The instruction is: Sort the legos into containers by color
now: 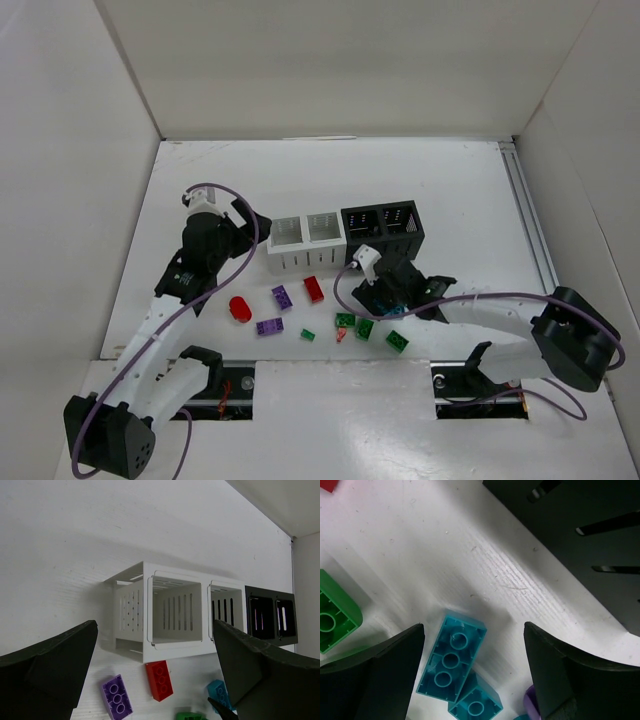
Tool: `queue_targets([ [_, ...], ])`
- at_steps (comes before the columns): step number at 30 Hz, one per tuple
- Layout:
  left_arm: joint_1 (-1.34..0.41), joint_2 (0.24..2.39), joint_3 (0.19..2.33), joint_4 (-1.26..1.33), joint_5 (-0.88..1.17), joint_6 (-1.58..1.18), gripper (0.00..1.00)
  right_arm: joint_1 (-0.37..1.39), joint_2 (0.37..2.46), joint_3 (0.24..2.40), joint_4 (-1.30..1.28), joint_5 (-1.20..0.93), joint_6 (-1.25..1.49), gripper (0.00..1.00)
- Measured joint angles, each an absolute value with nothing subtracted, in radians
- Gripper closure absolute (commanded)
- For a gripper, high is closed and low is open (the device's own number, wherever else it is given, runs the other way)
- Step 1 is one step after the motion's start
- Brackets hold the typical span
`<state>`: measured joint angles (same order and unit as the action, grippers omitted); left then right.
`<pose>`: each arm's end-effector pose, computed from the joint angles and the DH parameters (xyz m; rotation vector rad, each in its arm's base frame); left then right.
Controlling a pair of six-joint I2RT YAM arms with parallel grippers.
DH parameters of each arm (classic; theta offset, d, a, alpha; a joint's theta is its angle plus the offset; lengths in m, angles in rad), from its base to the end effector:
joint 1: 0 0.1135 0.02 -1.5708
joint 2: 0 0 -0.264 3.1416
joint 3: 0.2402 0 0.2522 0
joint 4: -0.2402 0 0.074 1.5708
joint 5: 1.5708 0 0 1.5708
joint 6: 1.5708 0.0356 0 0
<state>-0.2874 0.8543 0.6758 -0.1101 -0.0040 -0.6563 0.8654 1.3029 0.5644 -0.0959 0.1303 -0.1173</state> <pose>0.1951 -0.0575 0.2969 -0.3532 1.8775 -0.6446 0.1624 0.1836 0.1666 -1.0809 2.1482 0.1929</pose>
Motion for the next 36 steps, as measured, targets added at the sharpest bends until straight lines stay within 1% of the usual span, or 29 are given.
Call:
queue_targets([
  [4,-0.287,0.854,0.675,-0.109,-0.005,-0.656,0.01,0.863,1.304,0.555,-0.094,0.110,-0.105,0.31],
  [5,-0.287,0.854,0.675,-0.109,-0.007,-0.656,0.01,0.860,1.306,0.554,-0.094,0.103,-0.102,0.43],
  [7,-0.287,0.854,0.675,-0.110,-0.009,-0.656,0.01,0.858,1.311,0.553,-0.089,0.093,-0.097,0.50],
  [8,-0.287,0.854,0.675,-0.110,-0.011,-0.656,0.01,0.858,1.312,0.552,-0.088,0.085,-0.093,0.57],
  [12,-0.287,0.854,0.675,-0.110,-0.014,-0.659,0.01,0.857,1.309,0.545,-0.076,0.056,-0.098,0.68],
  [17,-0.287,0.851,0.675,-0.110,-0.021,-0.664,0.01,0.857,1.259,0.550,-0.078,0.002,-0.159,0.74],
  [20,-0.287,0.844,0.675,-0.110,-0.023,-0.664,0.01,0.857,1.207,0.583,-0.083,-0.033,-0.221,0.75],
  [24,-0.287,0.840,0.675,-0.110,-0.020,-0.664,0.01,0.829,1.124,0.685,-0.085,-0.065,-0.327,0.75],
  [29,-0.298,0.840,0.675,-0.110,-0.007,-0.663,0.01,0.679,1.081,0.831,-0.051,-0.067,-0.418,0.75],
  [32,-0.310,0.840,0.675,-0.109,-0.003,-0.659,0.01,0.581,1.112,0.892,-0.030,-0.058,-0.435,0.75],
  [36,-0.336,0.849,0.675,-0.108,0.001,-0.647,0.01,0.505,1.195,0.926,-0.014,-0.065,-0.443,0.75],
])
